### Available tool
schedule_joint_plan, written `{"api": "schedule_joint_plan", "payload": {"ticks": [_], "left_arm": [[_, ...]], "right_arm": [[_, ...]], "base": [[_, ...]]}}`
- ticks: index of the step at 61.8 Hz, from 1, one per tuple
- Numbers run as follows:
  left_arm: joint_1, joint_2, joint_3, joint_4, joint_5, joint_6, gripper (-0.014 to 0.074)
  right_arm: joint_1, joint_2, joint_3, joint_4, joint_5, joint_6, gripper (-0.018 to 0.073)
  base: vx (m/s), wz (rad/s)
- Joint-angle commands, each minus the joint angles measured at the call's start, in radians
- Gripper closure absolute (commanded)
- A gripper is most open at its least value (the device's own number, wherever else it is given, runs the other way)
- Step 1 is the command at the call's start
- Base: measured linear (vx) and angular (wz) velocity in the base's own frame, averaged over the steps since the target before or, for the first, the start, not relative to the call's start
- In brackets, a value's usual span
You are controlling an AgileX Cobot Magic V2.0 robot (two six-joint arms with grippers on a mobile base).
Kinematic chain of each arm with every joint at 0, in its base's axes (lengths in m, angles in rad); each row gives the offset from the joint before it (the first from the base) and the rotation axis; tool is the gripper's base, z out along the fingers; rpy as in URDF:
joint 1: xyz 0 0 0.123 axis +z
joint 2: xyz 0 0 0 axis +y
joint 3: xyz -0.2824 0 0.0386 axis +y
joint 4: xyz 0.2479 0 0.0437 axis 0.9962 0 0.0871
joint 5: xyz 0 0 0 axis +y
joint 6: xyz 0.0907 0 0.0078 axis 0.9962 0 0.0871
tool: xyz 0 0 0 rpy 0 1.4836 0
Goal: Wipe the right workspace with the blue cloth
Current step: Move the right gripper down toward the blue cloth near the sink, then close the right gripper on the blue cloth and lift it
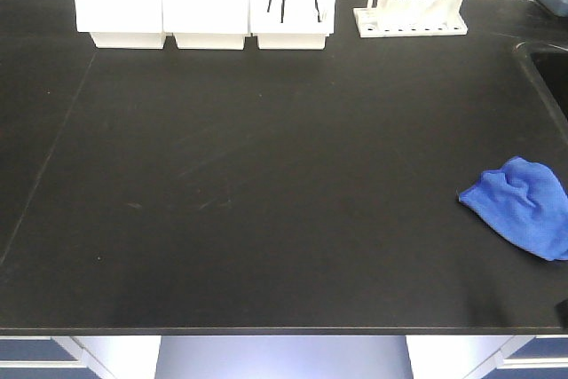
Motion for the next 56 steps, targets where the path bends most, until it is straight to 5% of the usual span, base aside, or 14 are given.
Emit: {"api": "schedule_joint_plan", "payload": {"ticks": [1,7,14,27,56], "left_arm": [[-0.001,-0.015,0.031,-0.006,-0.081,-0.008,0.0602],[-0.001,-0.015,0.031,-0.006,-0.081,-0.008,0.0602],[-0.001,-0.015,0.031,-0.006,-0.081,-0.008,0.0602],[-0.001,-0.015,0.031,-0.006,-0.081,-0.008,0.0602],[-0.001,-0.015,0.031,-0.006,-0.081,-0.008,0.0602]], "right_arm": [[-0.004,-0.004,-0.024,0.026,-0.193,0.020,0.0566],[-0.004,0.023,-0.130,0.026,-0.070,0.009,0.0564],[-0.004,0.125,-0.342,0.014,0.232,-0.011,0.0562],[-0.004,0.424,-0.663,-0.149,0.520,-0.019,0.0552],[-0.004,1.037,-0.759,-0.293,0.486,0.067,0.0505]], "base": [[0.00,0.00],[0.00,0.00],[0.00,0.00],[0.00,0.00],[0.00,0.00]]}}
